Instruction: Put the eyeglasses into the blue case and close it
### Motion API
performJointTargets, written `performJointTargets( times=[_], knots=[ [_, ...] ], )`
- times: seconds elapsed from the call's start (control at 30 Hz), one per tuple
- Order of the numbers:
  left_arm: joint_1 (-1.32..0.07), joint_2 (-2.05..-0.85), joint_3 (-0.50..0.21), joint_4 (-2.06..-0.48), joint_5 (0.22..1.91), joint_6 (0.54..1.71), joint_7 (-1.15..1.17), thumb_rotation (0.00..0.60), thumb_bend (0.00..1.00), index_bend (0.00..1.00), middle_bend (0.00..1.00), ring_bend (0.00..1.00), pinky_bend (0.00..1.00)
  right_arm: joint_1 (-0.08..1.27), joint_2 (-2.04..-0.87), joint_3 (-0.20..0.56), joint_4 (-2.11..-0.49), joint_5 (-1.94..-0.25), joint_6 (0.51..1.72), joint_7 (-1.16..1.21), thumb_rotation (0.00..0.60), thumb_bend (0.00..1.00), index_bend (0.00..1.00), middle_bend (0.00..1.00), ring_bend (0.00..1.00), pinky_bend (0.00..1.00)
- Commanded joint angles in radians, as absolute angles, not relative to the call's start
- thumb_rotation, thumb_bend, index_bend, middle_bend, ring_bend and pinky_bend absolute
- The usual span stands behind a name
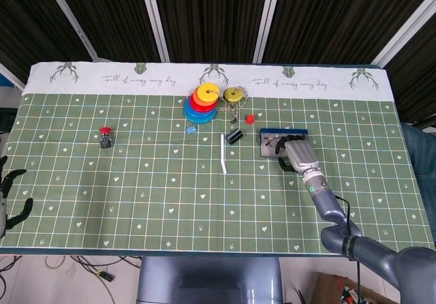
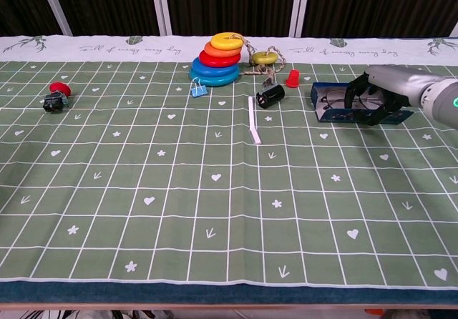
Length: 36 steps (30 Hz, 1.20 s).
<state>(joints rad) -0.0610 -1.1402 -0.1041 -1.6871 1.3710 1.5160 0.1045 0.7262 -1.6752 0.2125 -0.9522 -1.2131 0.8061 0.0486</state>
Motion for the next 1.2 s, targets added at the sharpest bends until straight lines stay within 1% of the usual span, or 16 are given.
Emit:
performJointTargets(
  times=[0.03, 0.13, 0.37, 0.47, 0.53, 0.67, 0.97, 1.2],
  knots=[
    [-0.061, -1.14, -0.104, -1.687, 1.371, 1.516, 0.105, 0.6, 0.34, 0.24, 0.0, 0.0, 0.0, 0.727, -1.673, 0.214, -0.955, -1.211, 0.806, 0.048, 0.6, 0.51, 0.49, 0.31, 0.22, 0.2],
    [-0.061, -1.139, -0.104, -1.688, 1.37, 1.516, 0.103, 0.6, 0.34, 0.24, 0.0, 0.0, 0.0, 0.725, -1.674, 0.218, -0.959, -1.207, 0.809, 0.051, 0.6, 0.45, 0.49, 0.31, 0.22, 0.2],
    [-0.06, -1.139, -0.105, -1.689, 1.368, 1.516, 0.102, 0.6, 0.34, 0.24, 0.0, 0.0, 0.0, 0.726, -1.672, 0.223, -0.97, -1.194, 0.802, 0.045, 0.6, 0.4, 0.52, 0.31, 0.22, 0.2],
    [-0.06, -1.139, -0.105, -1.688, 1.368, 1.516, 0.103, 0.6, 0.34, 0.24, 0.0, 0.0, 0.0, 0.726, -1.671, 0.225, -0.975, -1.195, 0.806, 0.045, 0.6, 0.4, 0.54, 0.31, 0.22, 0.2],
    [-0.06, -1.139, -0.106, -1.689, 1.368, 1.517, 0.103, 0.6, 0.34, 0.24, 0.0, 0.0, 0.0, 0.726, -1.67, 0.226, -0.979, -1.196, 0.809, 0.043, 0.6, 0.4, 0.55, 0.31, 0.22, 0.2],
    [-0.06, -1.139, -0.105, -1.688, 1.369, 1.516, 0.105, 0.6, 0.34, 0.24, 0.0, 0.0, 0.0, 0.728, -1.671, 0.228, -0.984, -1.197, 0.814, 0.04, 0.6, 0.45, 0.56, 0.31, 0.22, 0.2],
    [-0.06, -1.139, -0.105, -1.687, 1.368, 1.516, 0.106, 0.6, 0.34, 0.25, 0.0, 0.0, 0.0, 0.732, -1.677, 0.23, -0.987, -1.2, 0.821, 0.038, 0.6, 0.51, 0.57, 0.31, 0.22, 0.2],
    [-0.06, -1.14, -0.106, -1.688, 1.368, 1.517, 0.107, 0.6, 0.34, 0.25, 0.0, 0.0, 0.0, 0.737, -1.682, 0.233, -0.982, -1.198, 0.817, 0.04, 0.6, 0.51, 0.58, 0.31, 0.22, 0.2]
  ],
)
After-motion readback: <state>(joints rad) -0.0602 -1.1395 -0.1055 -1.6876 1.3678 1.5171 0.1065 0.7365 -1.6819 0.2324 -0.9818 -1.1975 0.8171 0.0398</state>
